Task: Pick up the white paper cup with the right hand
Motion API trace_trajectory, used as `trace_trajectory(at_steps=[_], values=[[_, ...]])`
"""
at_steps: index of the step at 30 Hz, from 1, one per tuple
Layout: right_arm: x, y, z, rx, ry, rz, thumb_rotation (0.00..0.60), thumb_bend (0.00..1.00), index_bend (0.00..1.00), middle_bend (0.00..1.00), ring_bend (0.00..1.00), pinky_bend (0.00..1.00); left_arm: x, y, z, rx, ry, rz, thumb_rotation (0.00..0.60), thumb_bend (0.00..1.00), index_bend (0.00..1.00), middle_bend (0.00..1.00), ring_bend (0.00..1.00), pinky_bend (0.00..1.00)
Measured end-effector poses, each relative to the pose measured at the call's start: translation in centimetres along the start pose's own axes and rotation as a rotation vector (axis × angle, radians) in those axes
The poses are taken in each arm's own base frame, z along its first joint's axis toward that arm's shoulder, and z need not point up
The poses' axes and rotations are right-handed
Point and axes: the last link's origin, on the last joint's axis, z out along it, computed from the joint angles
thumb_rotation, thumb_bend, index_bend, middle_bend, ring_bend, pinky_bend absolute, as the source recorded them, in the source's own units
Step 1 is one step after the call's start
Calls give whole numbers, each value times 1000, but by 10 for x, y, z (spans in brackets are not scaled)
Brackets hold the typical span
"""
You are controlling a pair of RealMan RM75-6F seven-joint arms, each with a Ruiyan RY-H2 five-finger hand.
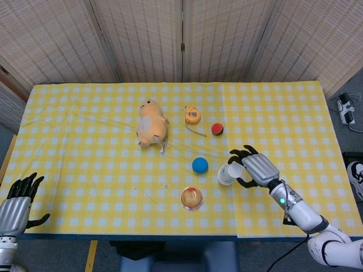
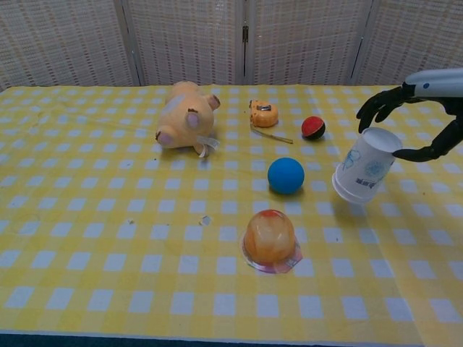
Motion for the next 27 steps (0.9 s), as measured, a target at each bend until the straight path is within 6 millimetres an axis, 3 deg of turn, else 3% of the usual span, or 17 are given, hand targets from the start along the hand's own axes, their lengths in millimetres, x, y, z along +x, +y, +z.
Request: trace_trajectory(at_steps=[8, 19, 27], values=[[-23, 8, 14, -16, -51, 1, 600, 455, 376, 166, 178, 36, 1, -1, -1, 1, -6, 0, 600, 214, 102, 36, 10, 0], [-4, 6, 7, -6, 20, 40, 600, 455, 376, 166, 194, 68, 0, 0, 0, 0, -13, -5, 600, 214, 103, 35, 10, 0], [-8, 5, 2, 12, -34, 132, 600, 454, 362, 165, 197, 88, 0, 1, 1, -6, -11, -5, 600, 214, 102, 36, 10, 0]])
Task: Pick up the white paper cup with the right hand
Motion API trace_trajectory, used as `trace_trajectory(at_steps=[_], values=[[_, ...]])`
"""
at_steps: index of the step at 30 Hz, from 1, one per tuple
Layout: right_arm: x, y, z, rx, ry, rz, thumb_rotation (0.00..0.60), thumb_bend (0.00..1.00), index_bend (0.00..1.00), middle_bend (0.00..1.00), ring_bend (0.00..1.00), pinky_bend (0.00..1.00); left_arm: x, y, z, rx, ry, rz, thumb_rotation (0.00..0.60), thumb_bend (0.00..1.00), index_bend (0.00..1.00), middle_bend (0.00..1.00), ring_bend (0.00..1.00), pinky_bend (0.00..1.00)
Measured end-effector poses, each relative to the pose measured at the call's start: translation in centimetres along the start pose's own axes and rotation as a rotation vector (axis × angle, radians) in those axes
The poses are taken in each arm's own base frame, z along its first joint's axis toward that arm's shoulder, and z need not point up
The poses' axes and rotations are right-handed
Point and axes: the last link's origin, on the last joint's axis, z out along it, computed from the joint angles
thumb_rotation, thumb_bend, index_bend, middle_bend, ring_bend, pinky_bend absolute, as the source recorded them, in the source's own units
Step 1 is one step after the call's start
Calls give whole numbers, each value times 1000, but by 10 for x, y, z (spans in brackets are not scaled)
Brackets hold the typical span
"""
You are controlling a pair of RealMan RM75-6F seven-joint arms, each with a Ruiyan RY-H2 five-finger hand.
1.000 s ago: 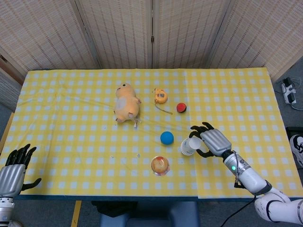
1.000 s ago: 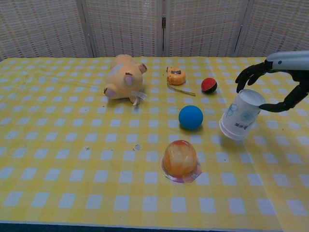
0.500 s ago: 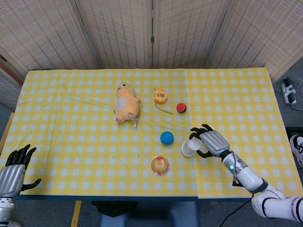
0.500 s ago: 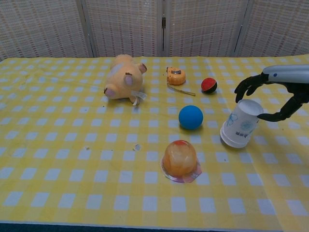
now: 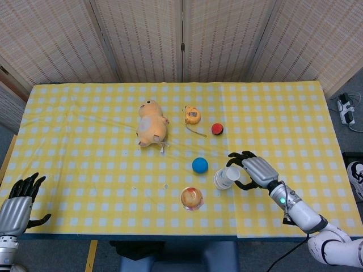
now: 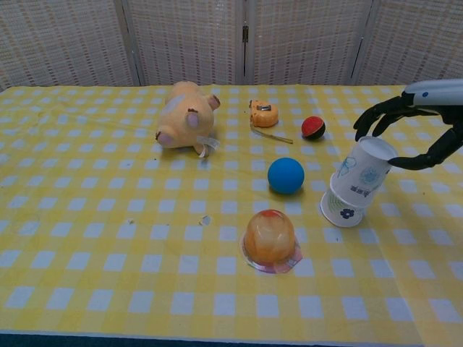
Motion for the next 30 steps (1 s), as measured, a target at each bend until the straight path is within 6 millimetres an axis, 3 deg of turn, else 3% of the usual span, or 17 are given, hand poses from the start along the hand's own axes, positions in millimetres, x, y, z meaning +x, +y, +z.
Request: trace_trajectory(at_steps=[6, 15, 21, 30], values=[[14, 1, -9, 19, 61, -6, 600, 455, 362, 165, 198, 88, 1, -1, -1, 6, 3, -1, 600, 214, 103, 35, 10, 0], [39, 9, -46, -10, 155, -34, 600, 455, 361, 165, 195, 88, 2, 0, -2, 3, 5, -1, 600, 214, 103, 35, 10, 0], [33, 28, -60, -75, 141, -26, 600, 455, 362, 165, 195, 88, 2, 3, 0, -8, 4, -2, 600, 214, 102, 35, 10, 0], [2, 50, -38, -112, 70, 3, 600, 455, 362, 165, 195, 88, 4, 5, -1, -10, 8, -1, 600, 214, 103, 35, 10, 0]])
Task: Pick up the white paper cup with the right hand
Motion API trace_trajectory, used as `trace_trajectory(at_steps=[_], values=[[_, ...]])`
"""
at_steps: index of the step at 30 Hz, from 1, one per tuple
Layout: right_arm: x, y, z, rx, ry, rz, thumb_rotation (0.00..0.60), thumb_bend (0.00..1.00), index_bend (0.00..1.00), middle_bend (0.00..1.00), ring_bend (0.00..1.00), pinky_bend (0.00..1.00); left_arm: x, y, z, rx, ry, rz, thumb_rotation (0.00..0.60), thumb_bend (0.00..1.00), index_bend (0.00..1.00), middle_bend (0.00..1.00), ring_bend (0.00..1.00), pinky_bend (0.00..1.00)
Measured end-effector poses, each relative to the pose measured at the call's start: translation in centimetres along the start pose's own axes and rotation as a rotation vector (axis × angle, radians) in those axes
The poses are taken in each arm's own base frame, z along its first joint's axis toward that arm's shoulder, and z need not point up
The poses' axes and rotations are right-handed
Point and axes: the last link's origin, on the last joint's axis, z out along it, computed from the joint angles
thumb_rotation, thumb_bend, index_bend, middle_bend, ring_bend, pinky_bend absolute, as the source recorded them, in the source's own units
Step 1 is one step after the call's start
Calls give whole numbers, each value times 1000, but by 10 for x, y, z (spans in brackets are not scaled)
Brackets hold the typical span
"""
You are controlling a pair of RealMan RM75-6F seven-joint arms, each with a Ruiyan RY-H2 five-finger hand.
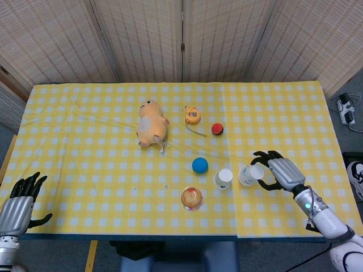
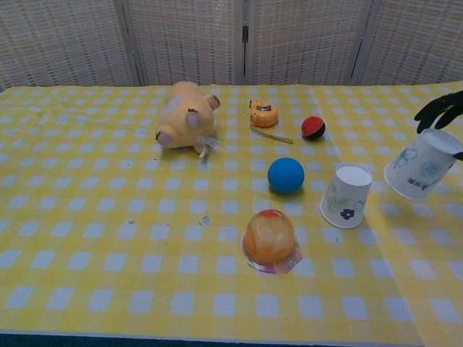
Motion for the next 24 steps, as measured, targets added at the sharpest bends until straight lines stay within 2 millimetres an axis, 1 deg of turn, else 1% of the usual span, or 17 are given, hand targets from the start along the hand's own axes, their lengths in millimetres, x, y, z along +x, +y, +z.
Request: trace_trajectory(at_steps=[2, 5, 15, 24], values=[[-9, 1, 7, 2, -18, 2, 600, 455, 362, 165, 195, 88, 1, -1, -1, 5, 2, 1, 600, 214, 103, 36, 10, 0], [-16, 2, 15, 5, -36, -4, 600, 455, 361, 165, 197, 88, 1, -1, -2, 8, 1, 0, 600, 214, 102, 35, 10, 0], [-26, 2, 29, 0, -58, -26, 600, 455, 340, 164, 197, 88, -1, -3, -3, 12, -3, -3, 600, 214, 102, 35, 9, 0], [-29, -1, 32, 2, -71, -40, 600, 455, 169, 154, 195, 88, -2, -5, -4, 19, -4, -6, 600, 214, 93, 35, 9, 0]])
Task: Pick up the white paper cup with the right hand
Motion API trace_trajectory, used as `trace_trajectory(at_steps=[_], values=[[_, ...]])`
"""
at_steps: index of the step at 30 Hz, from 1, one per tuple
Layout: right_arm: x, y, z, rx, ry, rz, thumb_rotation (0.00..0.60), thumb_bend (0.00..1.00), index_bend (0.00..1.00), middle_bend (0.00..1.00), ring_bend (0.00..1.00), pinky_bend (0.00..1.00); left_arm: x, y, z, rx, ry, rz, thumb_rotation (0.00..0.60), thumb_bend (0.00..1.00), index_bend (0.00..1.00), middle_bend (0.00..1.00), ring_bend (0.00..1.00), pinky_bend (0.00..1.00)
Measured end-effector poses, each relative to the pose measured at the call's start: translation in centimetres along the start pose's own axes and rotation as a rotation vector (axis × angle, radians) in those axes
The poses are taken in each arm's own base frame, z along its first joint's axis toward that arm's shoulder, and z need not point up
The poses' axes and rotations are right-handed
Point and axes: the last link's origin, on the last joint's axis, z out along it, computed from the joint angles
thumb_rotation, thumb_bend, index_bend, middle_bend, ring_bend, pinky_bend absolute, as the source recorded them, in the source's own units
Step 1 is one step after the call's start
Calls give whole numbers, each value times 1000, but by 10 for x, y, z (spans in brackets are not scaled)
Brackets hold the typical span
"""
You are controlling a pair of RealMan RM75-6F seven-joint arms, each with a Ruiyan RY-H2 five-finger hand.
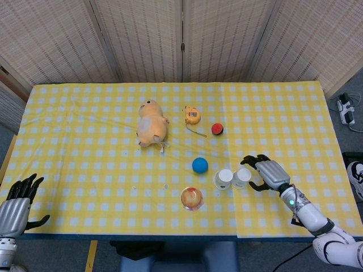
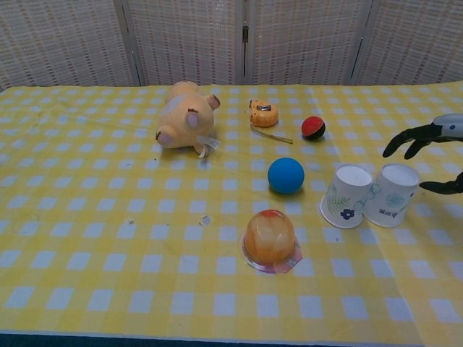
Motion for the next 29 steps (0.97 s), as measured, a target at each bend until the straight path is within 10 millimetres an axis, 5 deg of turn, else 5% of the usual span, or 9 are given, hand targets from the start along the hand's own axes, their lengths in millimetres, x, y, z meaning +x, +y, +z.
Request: trace_trajectory(at_steps=[12, 21, 29], values=[[18, 4, -24, 4, 111, -7, 600, 456, 111, 141, 194, 88, 3, -1, 1, 0, 26, -2, 600, 214, 92, 35, 10, 0], [29, 16, -85, -35, 361, -51, 600, 455, 111, 141, 188, 88, 6, 7, 3, -24, 102, 1, 600, 214, 102, 35, 11, 0], [11, 24, -143, -80, 528, -52, 600, 455, 123, 141, 189, 88, 9, 19, 0, -38, 174, 20, 600, 216, 110, 35, 13, 0]])
